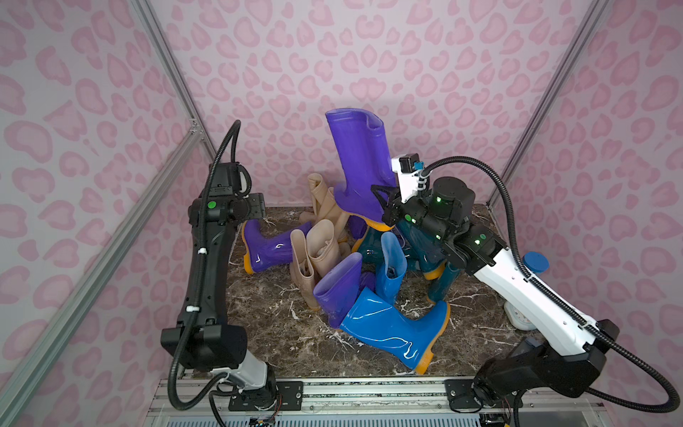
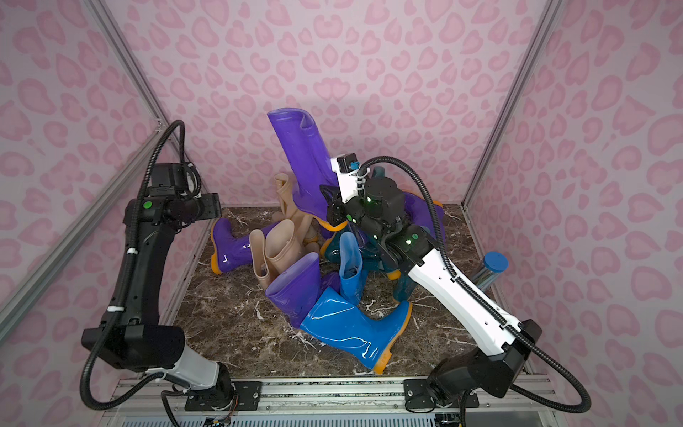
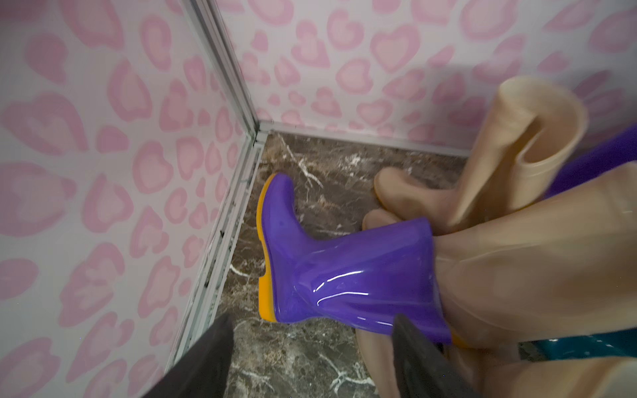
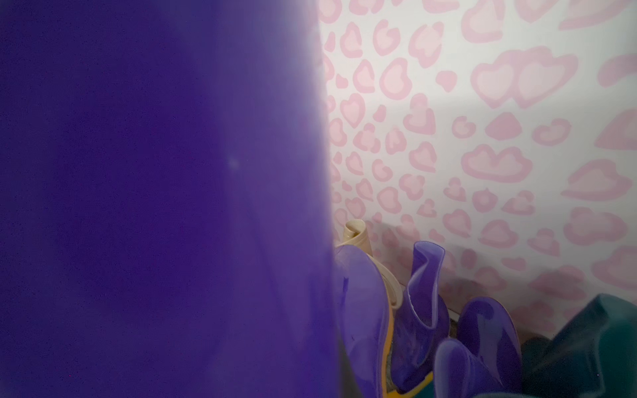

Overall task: Match and arrange rain boots in pairs
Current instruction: Adjust the rain boot at the center of the board.

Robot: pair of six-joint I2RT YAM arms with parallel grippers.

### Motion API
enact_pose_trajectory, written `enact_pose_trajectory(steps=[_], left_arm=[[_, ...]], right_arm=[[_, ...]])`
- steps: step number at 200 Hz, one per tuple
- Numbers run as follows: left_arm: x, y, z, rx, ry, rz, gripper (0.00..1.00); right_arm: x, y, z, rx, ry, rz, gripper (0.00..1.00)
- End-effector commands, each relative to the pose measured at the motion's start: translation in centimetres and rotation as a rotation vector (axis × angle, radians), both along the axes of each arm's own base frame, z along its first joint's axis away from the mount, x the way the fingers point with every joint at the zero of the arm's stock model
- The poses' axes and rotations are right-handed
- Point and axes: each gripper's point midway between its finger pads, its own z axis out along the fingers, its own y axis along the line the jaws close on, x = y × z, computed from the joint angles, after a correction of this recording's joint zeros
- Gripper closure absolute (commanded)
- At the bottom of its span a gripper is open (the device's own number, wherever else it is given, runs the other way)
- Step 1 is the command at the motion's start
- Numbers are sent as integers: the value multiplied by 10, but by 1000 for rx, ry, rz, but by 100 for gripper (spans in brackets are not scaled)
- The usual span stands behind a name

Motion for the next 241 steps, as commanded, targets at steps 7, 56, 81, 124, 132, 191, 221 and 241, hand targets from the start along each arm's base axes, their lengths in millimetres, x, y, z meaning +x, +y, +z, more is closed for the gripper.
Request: enact_pose_trajectory(steps=[7, 56, 81, 124, 132, 191, 221, 241], left_arm=[[1, 10, -55, 100, 202, -5, 25], [3, -20, -136, 378, 449, -134, 20], [10, -18, -161, 440, 501, -123, 19], [12, -33, -191, 443, 541, -205, 19], [10, -43, -194, 461, 550, -246, 19], [-16, -70, -200, 411, 580, -352, 20], [-35, -73, -194, 395, 605, -379, 23], [-44, -79, -191, 361, 619, -390, 26]], right_arm=[[-5, -19, 26, 121, -73, -8, 100], [-5, -46, 9, 167, -50, -20, 100], [0, -57, -2, 175, -29, -25, 100], [2, -71, -3, 195, -27, -21, 100], [3, -72, -5, 194, -27, -23, 100], [11, -77, -11, 197, -8, -27, 100], [14, -74, -17, 202, 5, -21, 100], [17, -72, -22, 199, 25, -17, 100]])
